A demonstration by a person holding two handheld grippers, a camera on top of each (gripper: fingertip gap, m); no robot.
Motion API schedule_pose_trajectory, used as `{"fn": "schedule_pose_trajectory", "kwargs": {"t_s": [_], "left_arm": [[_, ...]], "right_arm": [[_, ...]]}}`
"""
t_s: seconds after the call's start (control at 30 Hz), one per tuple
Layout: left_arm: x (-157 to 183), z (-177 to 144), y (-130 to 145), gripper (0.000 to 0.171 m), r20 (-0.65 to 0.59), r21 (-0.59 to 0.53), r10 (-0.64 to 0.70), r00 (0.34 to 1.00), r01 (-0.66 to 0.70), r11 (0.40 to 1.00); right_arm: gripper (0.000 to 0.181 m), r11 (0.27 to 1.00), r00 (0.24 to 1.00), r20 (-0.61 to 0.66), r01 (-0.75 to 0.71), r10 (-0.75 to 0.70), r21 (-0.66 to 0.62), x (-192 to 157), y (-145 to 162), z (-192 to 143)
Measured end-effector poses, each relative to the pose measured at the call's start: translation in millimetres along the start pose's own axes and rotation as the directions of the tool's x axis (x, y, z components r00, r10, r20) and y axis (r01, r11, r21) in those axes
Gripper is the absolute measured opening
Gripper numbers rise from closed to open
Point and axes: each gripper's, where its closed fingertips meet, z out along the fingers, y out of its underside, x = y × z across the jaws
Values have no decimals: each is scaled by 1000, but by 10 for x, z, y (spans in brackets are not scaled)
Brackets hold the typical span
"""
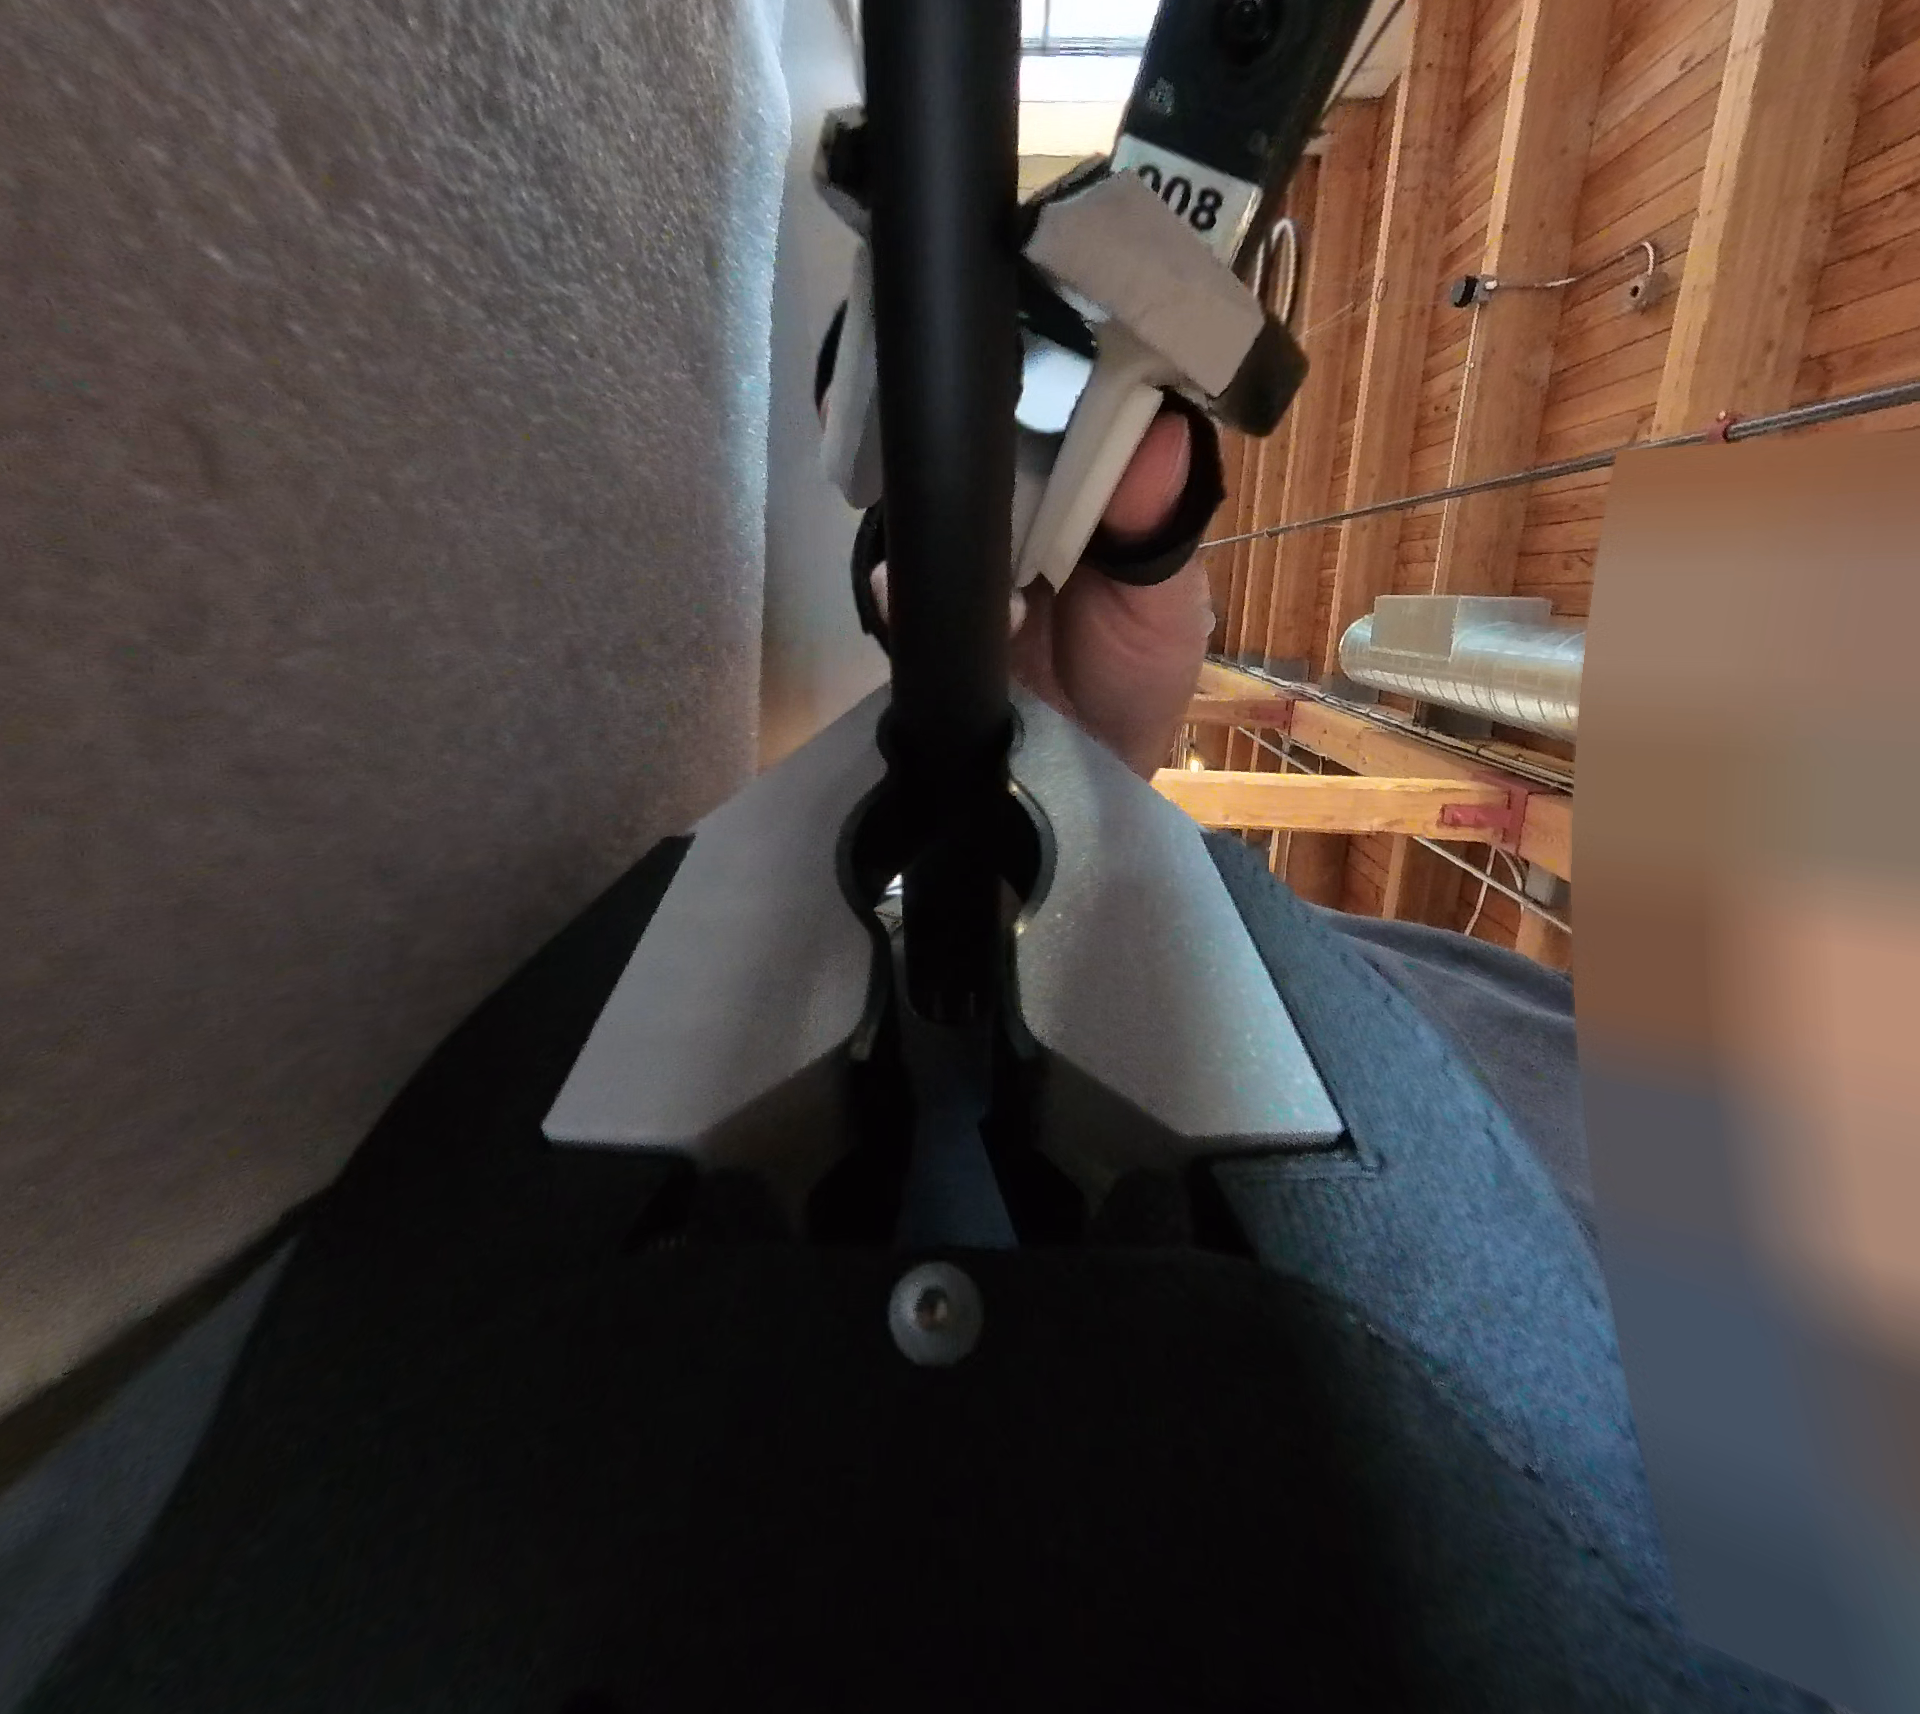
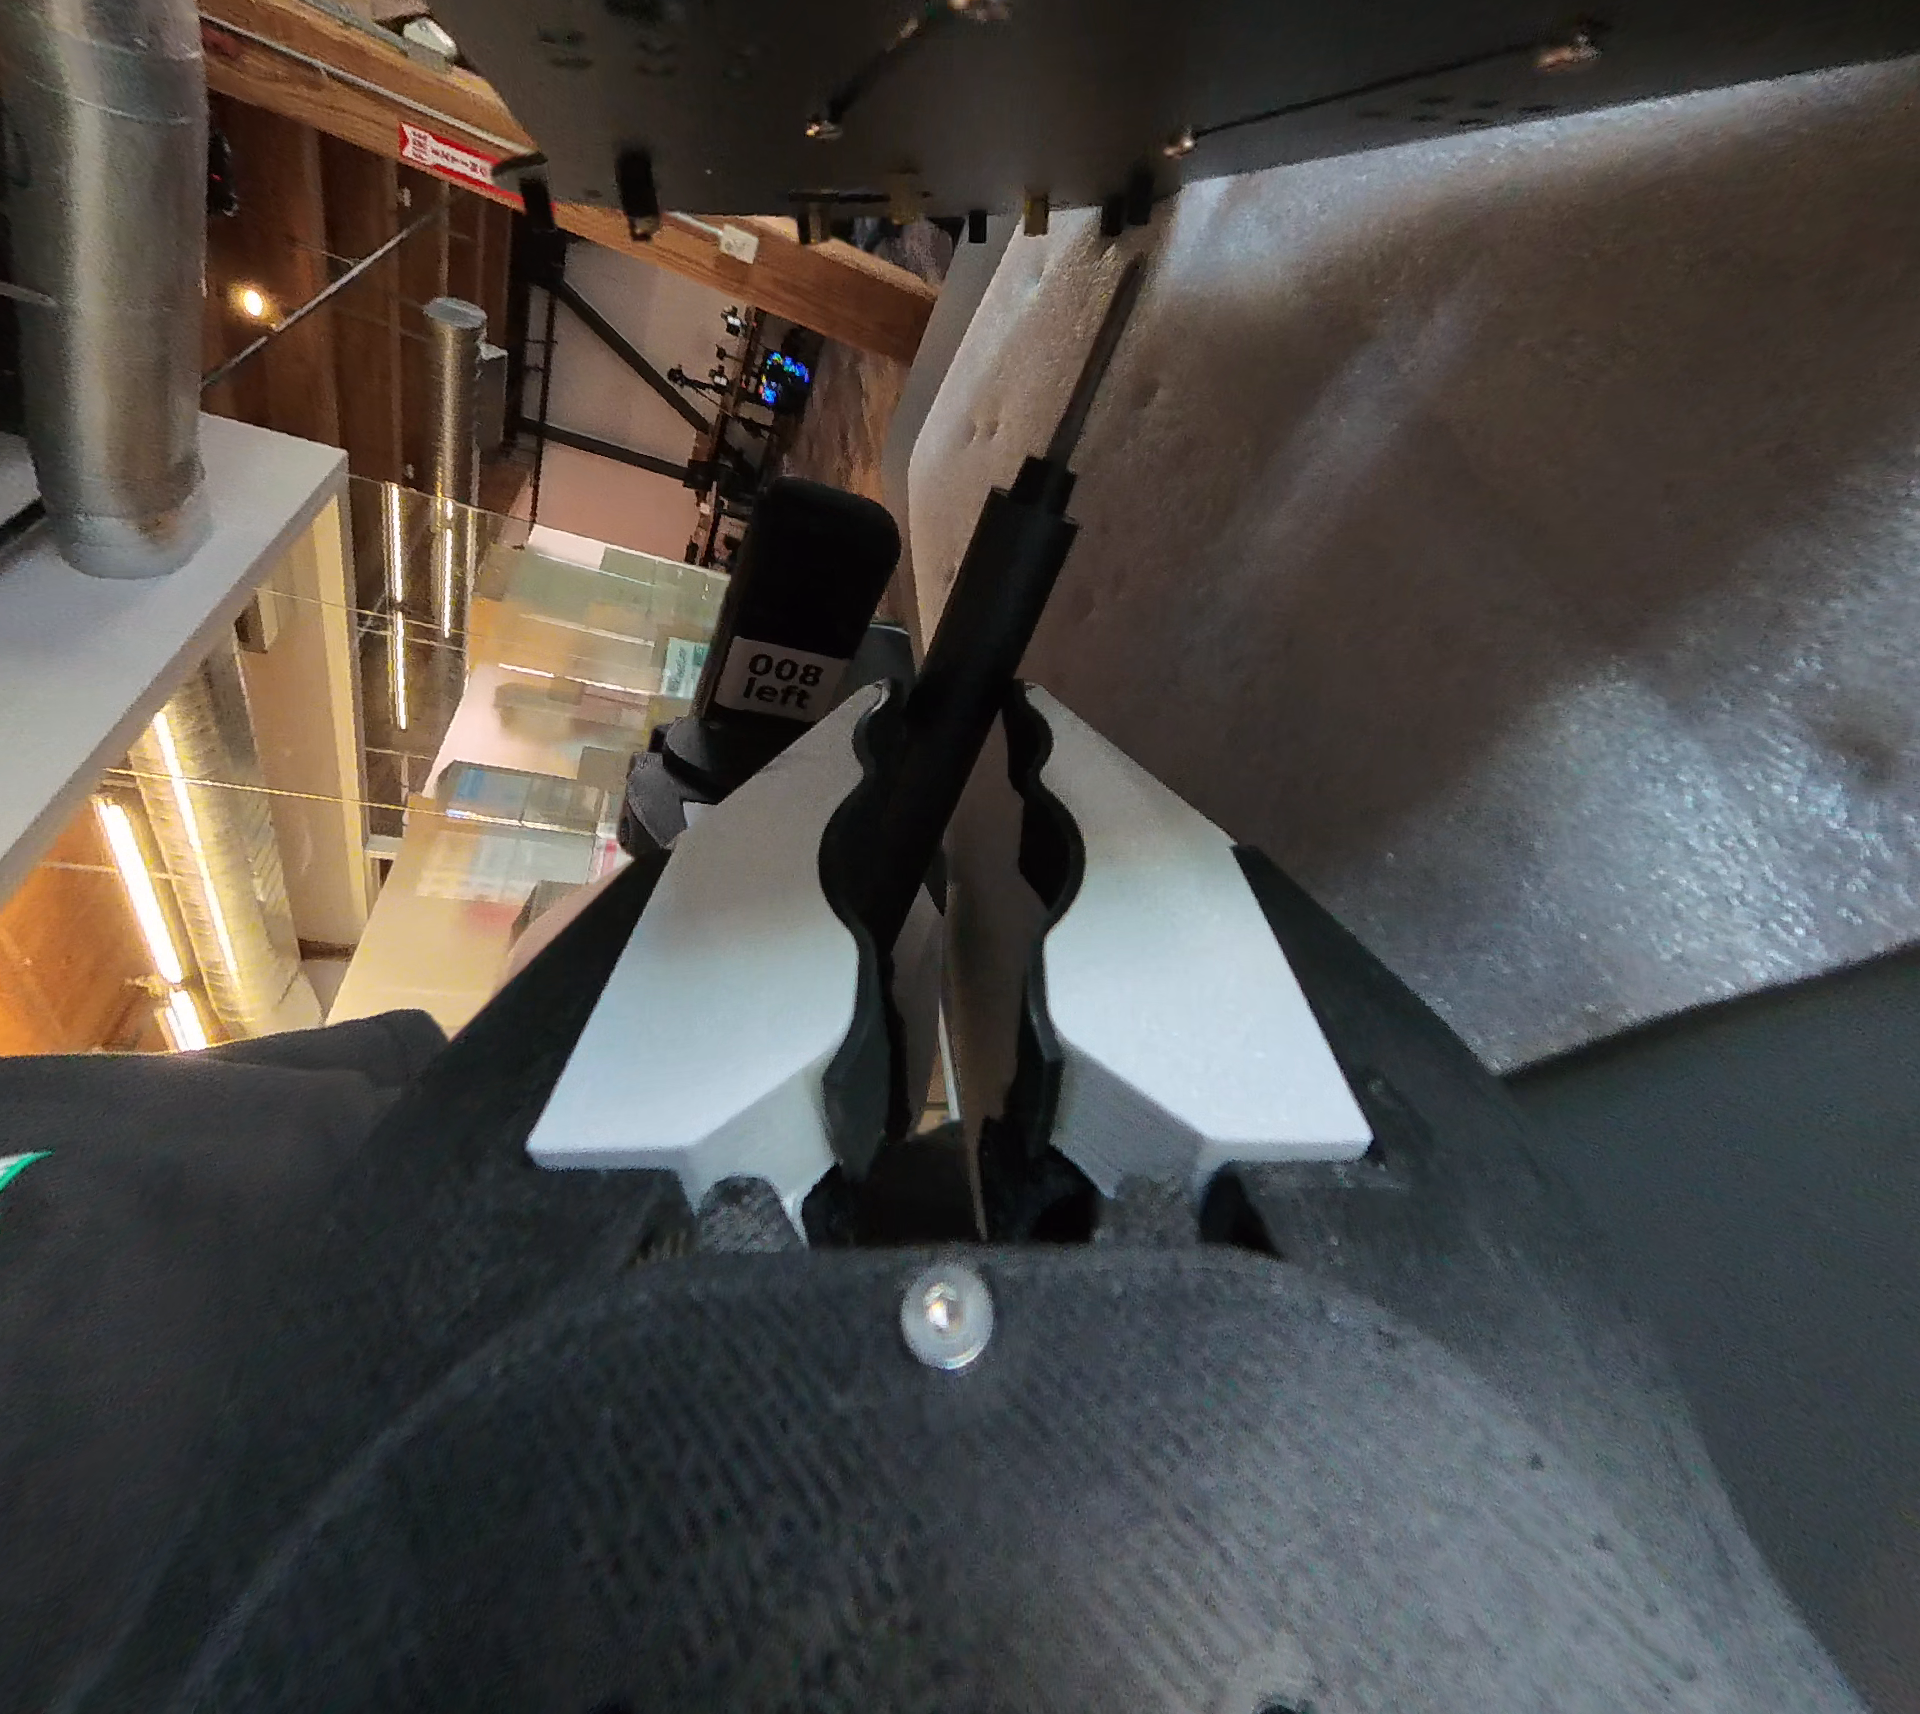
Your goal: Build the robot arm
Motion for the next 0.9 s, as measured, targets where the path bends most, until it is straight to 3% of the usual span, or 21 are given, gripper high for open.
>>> {"fn": "schedule_pose_trajectory", "kwargs": {"t_s": [0.03, 0.37, 0.5, 0.9], "left_arm": [[13, 5, 6, 8, -3, -2, 4, 1000, -4, 1000], [-18, -73, -119, 12, -7, 52, 20, 1000, -20, 998], [-42, -73, -101, 10, 10, 40, 30, 999, -31, 999], [-50, -135, -54, 26, 24, 24, -7, 1000, 6, 1000]], "right_arm": [[18, 1000, 1000, -1, 7, -7, -11, -12, -5, -5], [17, 997, 995, 96, 29, -37, 78, 40, -147, 36], [18, 998, 996, 82, 39, -42, 40, 71, -134, 60], [17, 999, 995, 96, 36, -37, 9, 75, -101, 73]]}}
